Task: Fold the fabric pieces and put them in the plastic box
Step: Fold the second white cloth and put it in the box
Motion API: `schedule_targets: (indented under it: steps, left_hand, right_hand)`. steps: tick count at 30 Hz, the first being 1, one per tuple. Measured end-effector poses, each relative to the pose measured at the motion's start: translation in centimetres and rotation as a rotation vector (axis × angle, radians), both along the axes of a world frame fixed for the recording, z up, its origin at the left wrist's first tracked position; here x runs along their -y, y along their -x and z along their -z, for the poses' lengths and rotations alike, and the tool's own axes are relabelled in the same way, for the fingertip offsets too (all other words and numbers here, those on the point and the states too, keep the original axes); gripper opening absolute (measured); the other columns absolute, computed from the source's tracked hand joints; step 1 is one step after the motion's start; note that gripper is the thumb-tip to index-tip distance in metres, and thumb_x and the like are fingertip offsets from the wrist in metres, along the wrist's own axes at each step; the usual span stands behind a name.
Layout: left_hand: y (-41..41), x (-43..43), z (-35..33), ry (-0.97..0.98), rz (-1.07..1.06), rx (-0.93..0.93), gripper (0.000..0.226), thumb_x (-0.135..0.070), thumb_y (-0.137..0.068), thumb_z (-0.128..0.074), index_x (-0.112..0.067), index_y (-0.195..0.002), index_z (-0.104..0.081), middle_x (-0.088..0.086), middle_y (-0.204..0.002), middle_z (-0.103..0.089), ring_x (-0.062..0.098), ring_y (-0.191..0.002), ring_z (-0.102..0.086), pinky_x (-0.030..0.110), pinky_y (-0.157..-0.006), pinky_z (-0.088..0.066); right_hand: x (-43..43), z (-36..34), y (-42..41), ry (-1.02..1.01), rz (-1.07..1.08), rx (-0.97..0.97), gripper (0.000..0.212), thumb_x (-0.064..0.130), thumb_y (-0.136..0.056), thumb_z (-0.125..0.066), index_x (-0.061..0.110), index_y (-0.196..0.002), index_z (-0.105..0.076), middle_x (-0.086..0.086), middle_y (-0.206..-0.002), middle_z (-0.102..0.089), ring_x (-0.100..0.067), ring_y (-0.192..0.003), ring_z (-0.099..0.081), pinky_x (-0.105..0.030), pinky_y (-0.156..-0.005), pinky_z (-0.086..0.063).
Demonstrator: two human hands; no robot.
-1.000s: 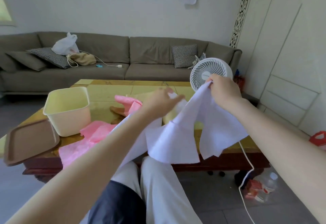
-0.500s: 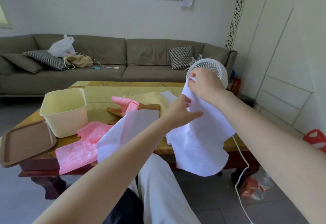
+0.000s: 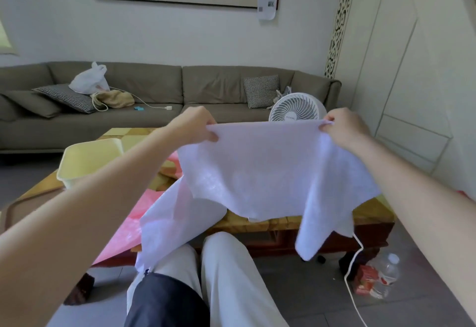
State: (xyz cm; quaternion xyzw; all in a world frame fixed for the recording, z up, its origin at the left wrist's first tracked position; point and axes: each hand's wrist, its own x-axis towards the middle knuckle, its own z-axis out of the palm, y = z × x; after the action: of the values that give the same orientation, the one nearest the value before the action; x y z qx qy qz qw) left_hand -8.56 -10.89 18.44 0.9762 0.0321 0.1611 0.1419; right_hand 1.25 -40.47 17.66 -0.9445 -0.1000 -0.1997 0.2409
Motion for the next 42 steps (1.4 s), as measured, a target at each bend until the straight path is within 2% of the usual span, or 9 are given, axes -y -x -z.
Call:
schedule_targets:
  steps: [4, 8, 14, 17, 22, 28, 32, 36, 42]
  left_hand:
    - [-0.4, -1.1, -2.1, -0.104, -0.051, 0.019, 0.011, -0.019, -0.077, -0.072, -0.013, -0.086, -0.072, -0.003, -0.060, -0.049, 0.024, -0.070, -0.048, 0.027, -0.060, -0.037]
    - [-1.6, -1.7, -0.4, -0.268, -0.102, -0.288, 0.023, -0.024, -0.075, -0.073, -0.008, -0.090, -0.067, 0.002, -0.070, -0.056, 0.026, -0.077, -0.054, 0.028, -0.063, -0.042]
    - [-5.0, -4.6, 4.0, 0.120, -0.196, -0.395, 0.014, -0.009, -0.086, -0.057, -0.002, -0.094, -0.066, 0.006, -0.064, -0.057, 0.018, -0.053, -0.054, 0.023, -0.051, -0.042]
    - [-7.2, -5.6, 3.4, 0.396, -0.237, -0.181, 0.017, -0.003, -0.091, -0.048, -0.006, -0.083, -0.063, 0.012, -0.078, -0.061, 0.022, -0.057, -0.064, 0.022, -0.047, -0.049]
    - [-9.0, -6.9, 0.1, 0.327, -0.261, 0.468, 0.034, 0.011, -0.082, -0.038, 0.000, -0.099, -0.064, 0.016, -0.102, -0.062, 0.025, -0.089, -0.052, 0.017, -0.064, -0.029]
    - [-7.3, -6.7, 0.8, 0.269, -0.208, 0.693, 0.035, 0.017, -0.072, -0.038, -0.001, -0.080, -0.067, 0.009, -0.086, -0.056, 0.019, -0.080, -0.043, 0.016, -0.064, -0.028]
    - [-5.1, -6.4, 6.6, 0.067, -0.201, 0.549, 0.038, 0.018, -0.070, -0.045, -0.007, -0.073, -0.072, 0.008, -0.082, -0.059, 0.025, -0.085, -0.042, 0.028, -0.076, -0.029]
    - [-2.5, -6.0, 14.1, -0.185, -0.136, 0.124, 0.048, 0.009, -0.076, -0.045, -0.025, -0.090, -0.075, 0.001, -0.092, -0.055, 0.023, -0.097, -0.045, 0.025, -0.082, -0.030]
    - [1.1, -6.6, 20.3, -0.194, -0.124, -0.182, 0.055, 0.008, -0.073, -0.041, -0.030, -0.098, -0.071, -0.003, -0.100, -0.056, 0.019, -0.102, -0.045, 0.020, -0.078, -0.028]
  right_hand:
    - [-1.0, -2.0, -0.9, 0.063, -0.083, 0.109, 0.017, 0.009, -0.086, -0.056, 0.004, -0.071, -0.061, -0.020, -0.082, -0.061, -0.034, -0.083, -0.054, -0.034, -0.066, -0.038]
    - [-3.0, -1.2, -2.1, 0.137, -0.167, 0.002, 0.014, 0.013, -0.082, -0.063, -0.001, -0.083, -0.066, -0.020, -0.087, -0.066, -0.034, -0.085, -0.058, -0.029, -0.064, -0.036]
    - [-5.4, 3.6, -5.6, 0.156, -0.135, -0.289, 0.026, 0.016, -0.080, -0.066, 0.009, -0.058, -0.055, -0.008, -0.062, -0.056, -0.026, -0.062, -0.056, -0.025, -0.055, -0.038]
    - [-7.0, 4.4, -8.1, -0.023, -0.137, -0.270, 0.025, 0.009, -0.084, -0.063, 0.004, -0.060, -0.061, -0.017, -0.072, -0.067, -0.033, -0.075, -0.066, -0.034, -0.072, -0.051]
    - [-10.0, 2.1, -11.0, -0.269, -0.202, 0.118, 0.013, 0.004, -0.091, -0.052, 0.000, -0.094, -0.064, -0.017, -0.094, -0.066, -0.031, -0.091, -0.059, -0.030, -0.075, -0.040]
    - [-10.8, 2.5, -10.3, -0.416, -0.281, 0.305, 0.015, 0.004, -0.092, -0.049, 0.004, -0.097, -0.063, -0.008, -0.098, -0.063, -0.014, -0.088, -0.053, -0.014, -0.074, -0.034]
    - [-9.7, 8.6, -8.9, -0.342, -0.226, 0.100, 0.011, 0.002, -0.090, -0.051, 0.006, -0.094, -0.061, -0.006, -0.093, -0.061, -0.017, -0.084, -0.053, -0.023, -0.074, -0.038]
    - [-8.1, 15.8, -6.7, -0.110, -0.158, -0.190, 0.014, 0.003, -0.090, -0.048, 0.006, -0.093, -0.061, -0.007, -0.093, -0.063, -0.026, -0.088, -0.059, -0.036, -0.074, -0.047]
    - [-6.9, 21.7, -2.3, 0.238, -0.188, -0.397, 0.012, 0.016, -0.091, -0.050, 0.020, -0.082, -0.056, 0.001, -0.089, -0.062, -0.020, -0.083, -0.058, -0.027, -0.062, -0.042]
